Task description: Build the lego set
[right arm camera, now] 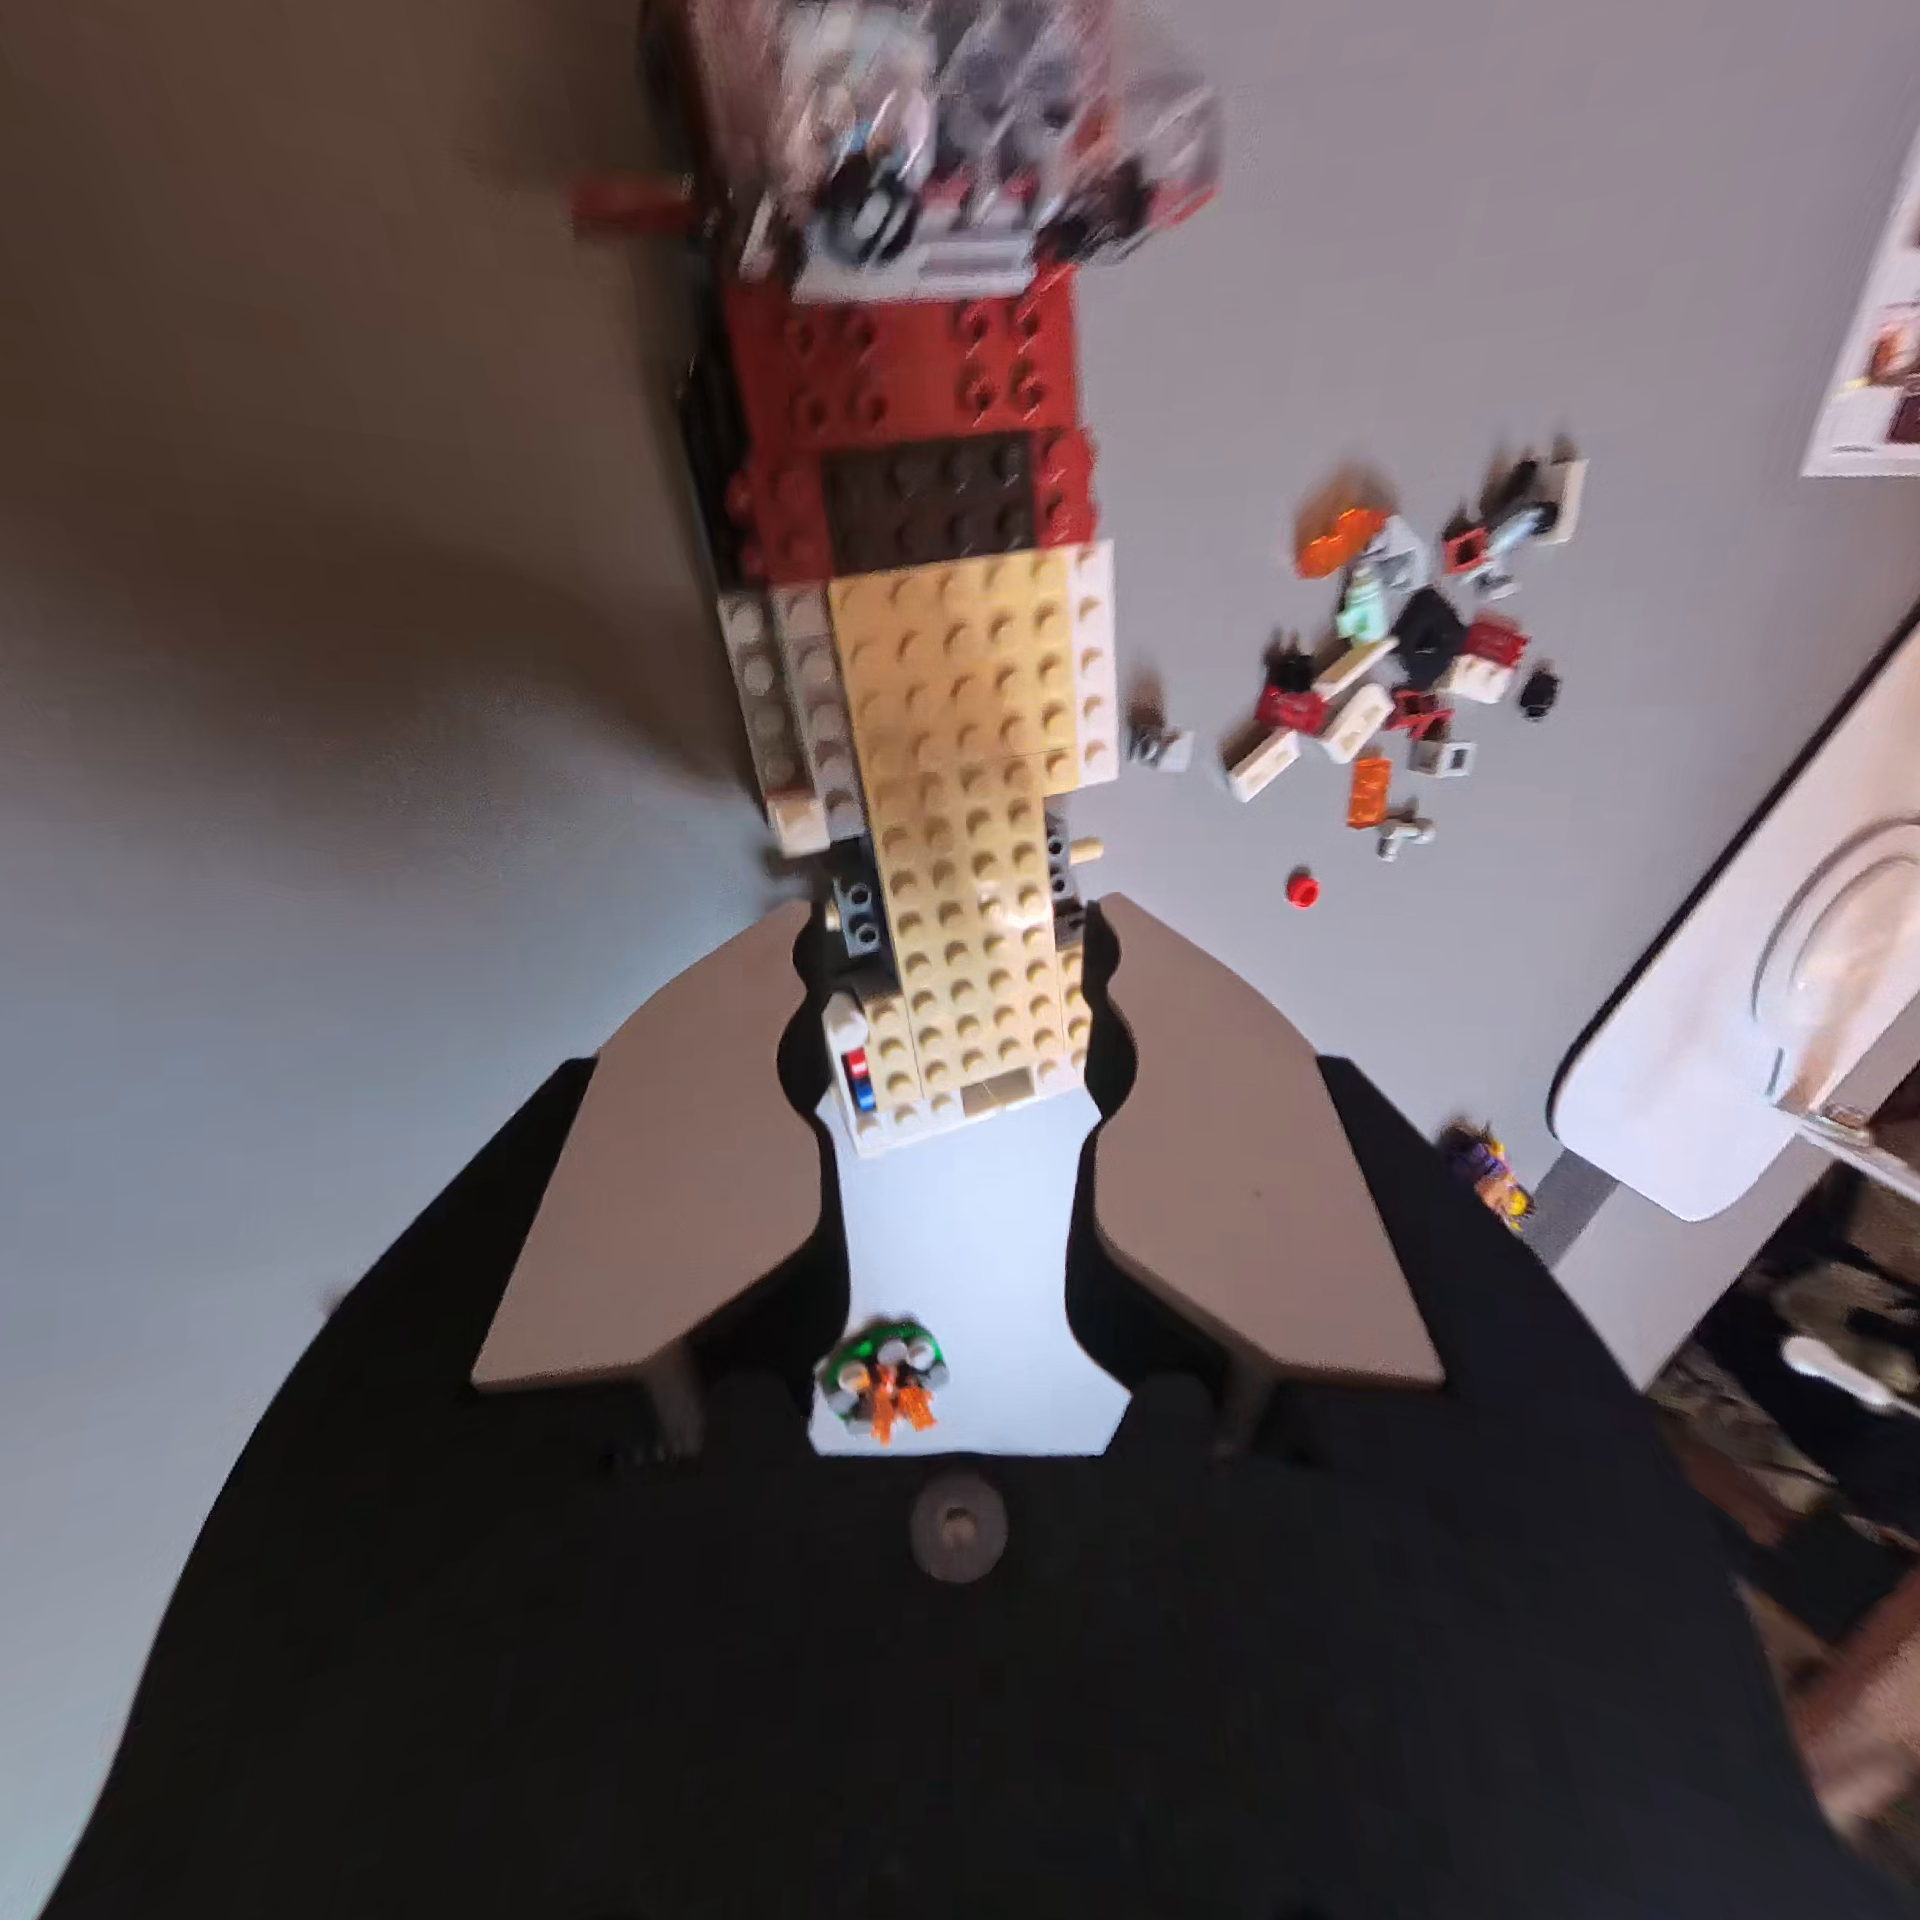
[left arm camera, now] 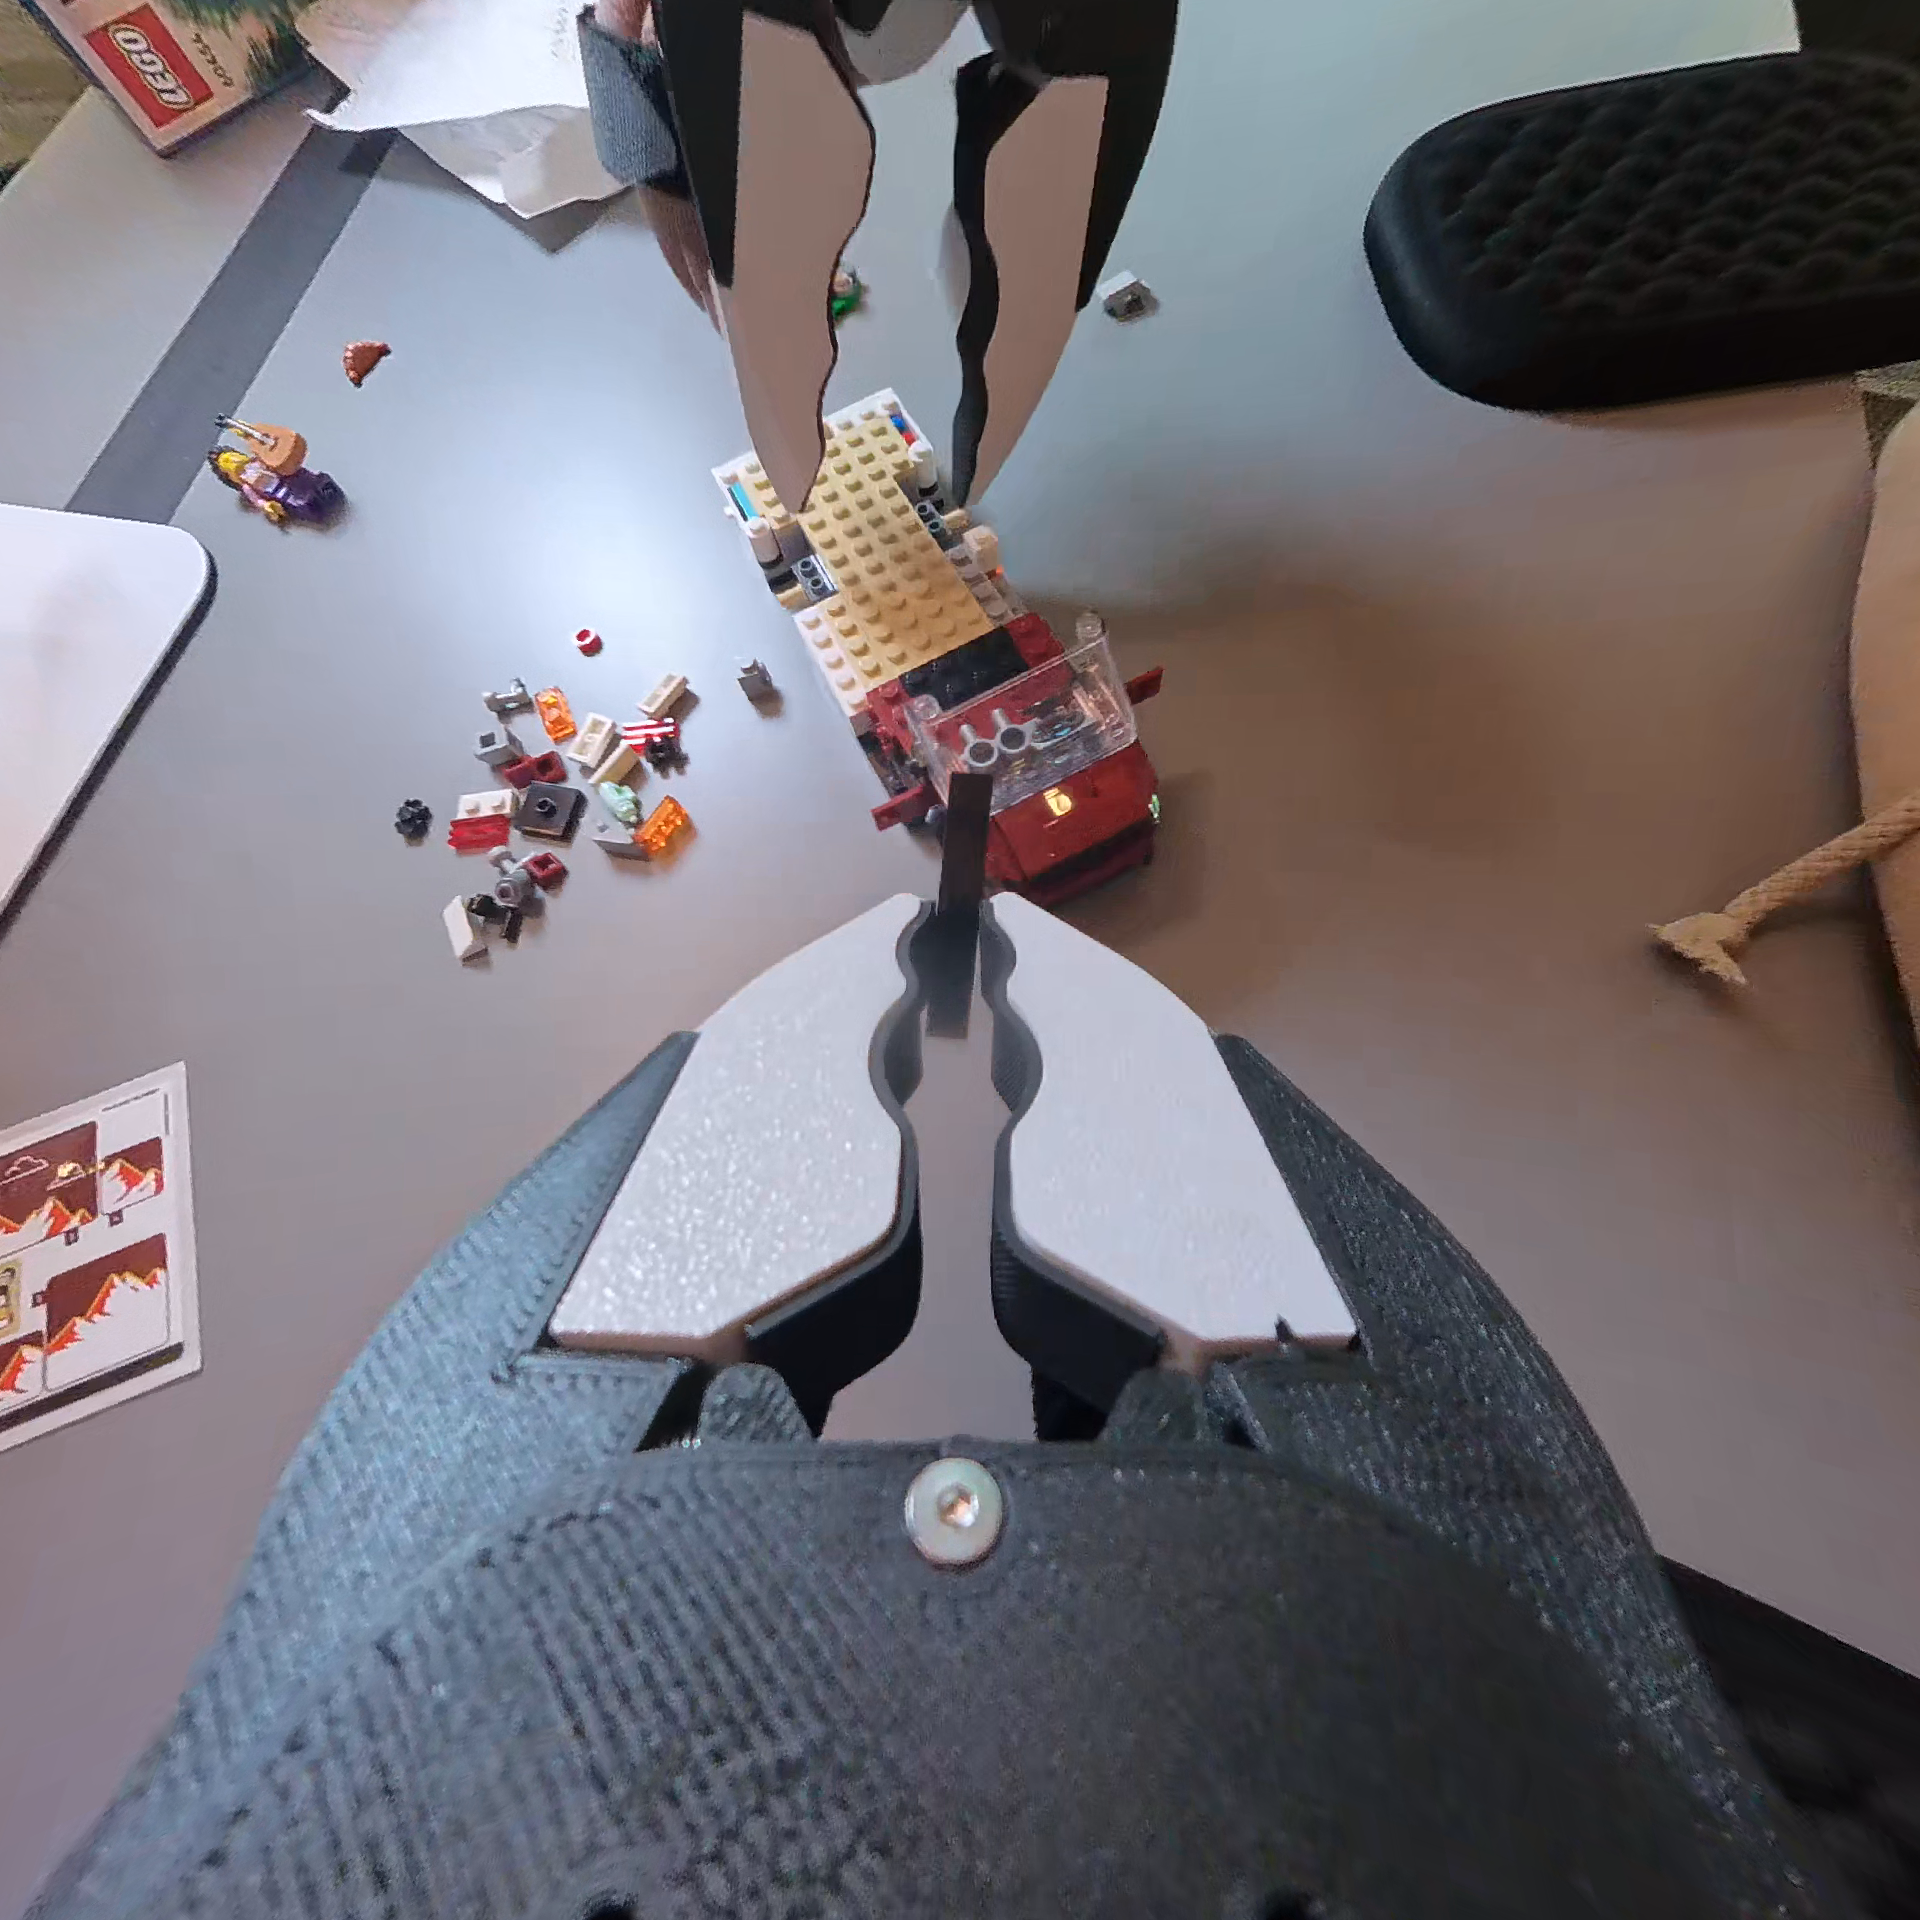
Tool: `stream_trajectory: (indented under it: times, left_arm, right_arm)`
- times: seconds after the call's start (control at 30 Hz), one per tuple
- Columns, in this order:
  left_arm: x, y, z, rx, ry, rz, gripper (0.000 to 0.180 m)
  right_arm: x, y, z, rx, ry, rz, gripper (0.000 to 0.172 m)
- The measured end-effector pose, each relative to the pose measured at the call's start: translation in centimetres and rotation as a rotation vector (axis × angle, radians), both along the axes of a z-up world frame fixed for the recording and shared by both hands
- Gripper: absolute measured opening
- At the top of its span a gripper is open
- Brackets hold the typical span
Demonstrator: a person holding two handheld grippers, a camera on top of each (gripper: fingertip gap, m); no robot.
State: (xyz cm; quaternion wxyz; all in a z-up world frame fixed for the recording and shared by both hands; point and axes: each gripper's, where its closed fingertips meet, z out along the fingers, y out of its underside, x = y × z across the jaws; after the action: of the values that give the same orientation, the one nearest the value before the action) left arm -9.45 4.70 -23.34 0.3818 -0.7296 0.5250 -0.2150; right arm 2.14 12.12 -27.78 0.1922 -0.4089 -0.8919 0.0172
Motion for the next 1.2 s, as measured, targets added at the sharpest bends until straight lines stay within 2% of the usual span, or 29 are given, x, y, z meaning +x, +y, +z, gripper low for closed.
stream_trajectory:
  times: [0.1,0.2,0.27,0.37,0.53,0.6,0.63,0.83,0.9,1.0,1.1,1.2]
  left_arm:
    - [0.1,0.6,-0.2,0.02,-0.001,-0.011,0.008]
    - [1.2,0.3,0.2,0.045,-0.01,-0.092,0.008]
    - [2.0,0.1,0.6,0.068,0.004,-0.16,0.008]
    - [3.7,-0.1,1.5,0.107,0.012,-0.264,0.008]
    - [5.6,-0.2,2.5,0.159,0.073,-0.367,0.008]
    - [6.0,-0.4,2.5,0.155,0.085,-0.394,0.008]
    - [6.1,-0.5,2.5,0.16,0.092,-0.403,0.008]
    - [6.2,-0.3,2.8,0.156,0.044,-0.387,0.009]
    - [5.8,0.1,2.9,0.15,0.012,-0.348,0.021]
    - [4.3,0.7,1.7,0.081,-0.025,-0.274,0.031]
    - [2.5,1.0,-1.2,-0.029,-0.033,-0.199,0.042]
    - [2.1,0.4,-3.7,-0.121,-0.024,-0.183,0.052]
  right_arm:
    - [-2.1,-2.5,2.5,-0.286,0.201,-0.222,0.055]
    - [-4.0,-5.0,5.4,-0.535,0.469,-0.413,0.05]
    - [-4.8,-6.0,6.9,-0.579,0.624,-0.49,0.04]
    - [-5.5,-7.2,7.6,-0.573,0.728,-0.576,0.033]
    - [-5.2,-7.7,7.3,-0.414,0.765,-0.629,0.018]
    - [-5.1,-7.9,7.4,-0.401,0.778,-0.644,0.013]
    - [-5.1,-8.0,7.5,-0.398,0.785,-0.649,0.008]
    - [-4.9,-8.0,7.6,-0.385,0.823,-0.71,0.008]
    - [-4.6,-7.5,7.7,-0.397,0.86,-0.755,0.008]
    - [-3.4,-6.8,7.9,-0.403,0.911,-0.816,0.008]
    - [-1.8,-6.2,7.6,-0.411,0.941,-0.881,0.008]
    - [-1.0,-5.9,7.2,-0.443,0.97,-0.921,0.008]
